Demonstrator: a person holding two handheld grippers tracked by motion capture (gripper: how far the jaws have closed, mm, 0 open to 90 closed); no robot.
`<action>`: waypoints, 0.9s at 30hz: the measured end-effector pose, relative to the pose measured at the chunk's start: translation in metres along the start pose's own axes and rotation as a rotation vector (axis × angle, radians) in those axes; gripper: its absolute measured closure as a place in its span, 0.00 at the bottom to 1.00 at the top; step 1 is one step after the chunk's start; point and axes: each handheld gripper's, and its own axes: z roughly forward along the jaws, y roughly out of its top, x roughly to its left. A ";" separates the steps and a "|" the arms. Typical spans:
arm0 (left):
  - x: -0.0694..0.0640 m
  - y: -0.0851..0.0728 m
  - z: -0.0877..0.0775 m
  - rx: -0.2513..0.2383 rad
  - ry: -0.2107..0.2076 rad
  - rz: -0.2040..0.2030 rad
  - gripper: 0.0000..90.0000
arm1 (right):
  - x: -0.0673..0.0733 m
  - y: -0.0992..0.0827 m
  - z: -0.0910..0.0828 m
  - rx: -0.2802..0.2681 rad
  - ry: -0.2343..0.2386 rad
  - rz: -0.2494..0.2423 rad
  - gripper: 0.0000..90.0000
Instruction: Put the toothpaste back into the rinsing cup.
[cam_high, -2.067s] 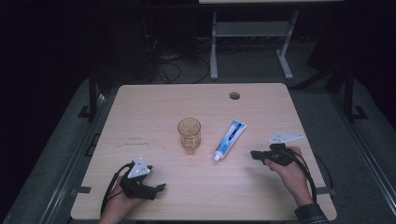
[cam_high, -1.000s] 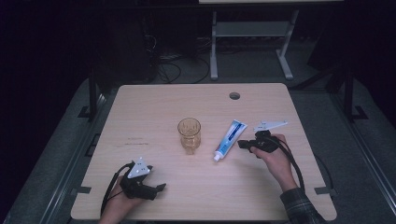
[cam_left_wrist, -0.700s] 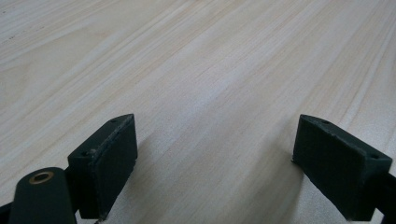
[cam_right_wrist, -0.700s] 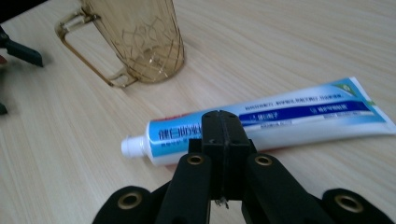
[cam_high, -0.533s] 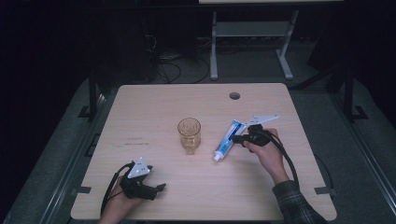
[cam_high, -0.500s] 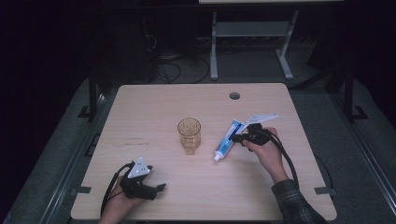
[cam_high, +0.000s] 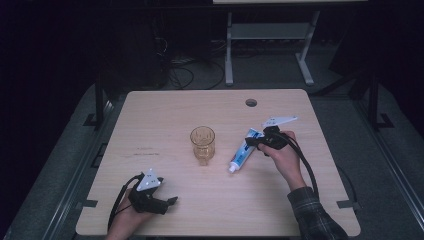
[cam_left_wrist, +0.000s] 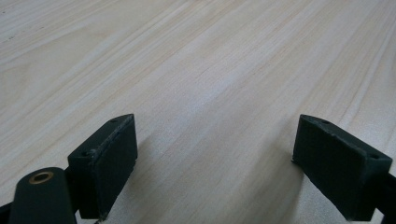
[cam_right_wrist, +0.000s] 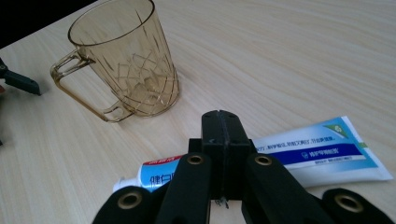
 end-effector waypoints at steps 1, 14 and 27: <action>0.000 0.000 0.000 0.000 0.000 0.001 0.15 | -0.001 0.001 0.001 -0.006 0.006 -0.002 1.00; 0.000 0.000 0.000 0.001 0.000 0.001 0.15 | 0.000 0.006 0.016 -0.006 0.007 0.005 1.00; 0.000 0.000 0.000 0.004 -0.002 0.006 0.15 | 0.000 0.001 0.043 0.044 0.012 0.017 1.00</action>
